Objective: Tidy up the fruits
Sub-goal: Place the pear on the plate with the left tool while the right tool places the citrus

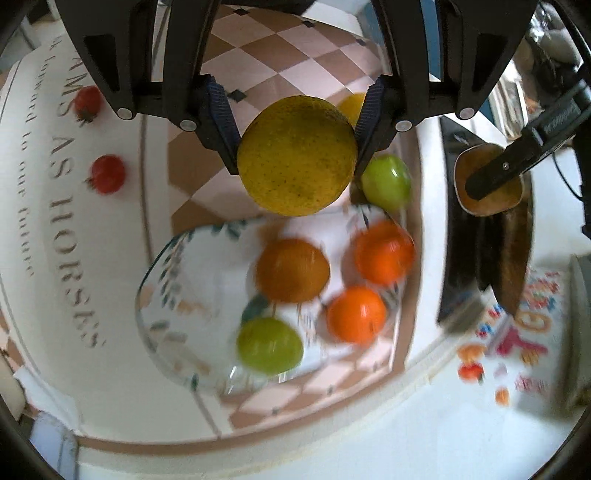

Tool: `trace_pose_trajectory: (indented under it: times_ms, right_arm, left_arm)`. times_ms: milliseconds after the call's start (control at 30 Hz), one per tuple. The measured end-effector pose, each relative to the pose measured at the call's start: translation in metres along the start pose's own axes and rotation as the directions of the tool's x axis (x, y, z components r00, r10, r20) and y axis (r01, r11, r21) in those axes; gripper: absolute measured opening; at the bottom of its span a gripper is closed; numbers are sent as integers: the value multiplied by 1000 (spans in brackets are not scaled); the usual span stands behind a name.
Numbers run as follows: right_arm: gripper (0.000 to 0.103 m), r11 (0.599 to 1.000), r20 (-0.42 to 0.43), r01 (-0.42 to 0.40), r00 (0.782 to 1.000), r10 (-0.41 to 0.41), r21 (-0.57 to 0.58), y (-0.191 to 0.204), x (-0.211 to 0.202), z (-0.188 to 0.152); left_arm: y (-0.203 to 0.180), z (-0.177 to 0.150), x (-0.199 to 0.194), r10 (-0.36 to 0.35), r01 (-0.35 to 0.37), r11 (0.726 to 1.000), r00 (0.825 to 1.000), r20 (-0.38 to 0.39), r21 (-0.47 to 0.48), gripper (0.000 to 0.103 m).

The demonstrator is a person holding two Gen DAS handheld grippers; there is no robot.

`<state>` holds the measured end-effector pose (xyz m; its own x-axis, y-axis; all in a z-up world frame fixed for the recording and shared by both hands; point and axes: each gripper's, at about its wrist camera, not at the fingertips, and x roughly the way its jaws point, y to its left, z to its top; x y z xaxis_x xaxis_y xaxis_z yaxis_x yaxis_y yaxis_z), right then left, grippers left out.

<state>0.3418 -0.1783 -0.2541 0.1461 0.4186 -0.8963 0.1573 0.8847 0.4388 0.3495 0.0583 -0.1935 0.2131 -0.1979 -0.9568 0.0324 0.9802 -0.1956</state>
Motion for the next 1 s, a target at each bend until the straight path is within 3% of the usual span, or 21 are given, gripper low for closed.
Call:
trace_pose_trajectory:
  times_ms: [200,467,633,933,1000]
  right_arm:
    - [61,999,61,41,997,-43,26,-27,-19,53]
    - [61,987,12,158,987,-158,6,-52,18,107]
    - [61,984,-30,180,983,-180,-9,-51,38,114]
    - [63,984,-80,178,981,-178,-3,-49,52,112]
    - [79,986,-73,164,984,-164,-2,-46,49,111]
  left_arm:
    - [-4,54,13,49,-49,999,999,18,17,61]
    - [3,102,76,86,-87,996,991,-102,-5,61]
    - [8,110,108,74,-82,996,980,-187,-34,61]
    - [14,110,116,71,-90,993,969,-238,-73,62]
    - [16,110,116,57,-79,994,969,-242,-82,67]
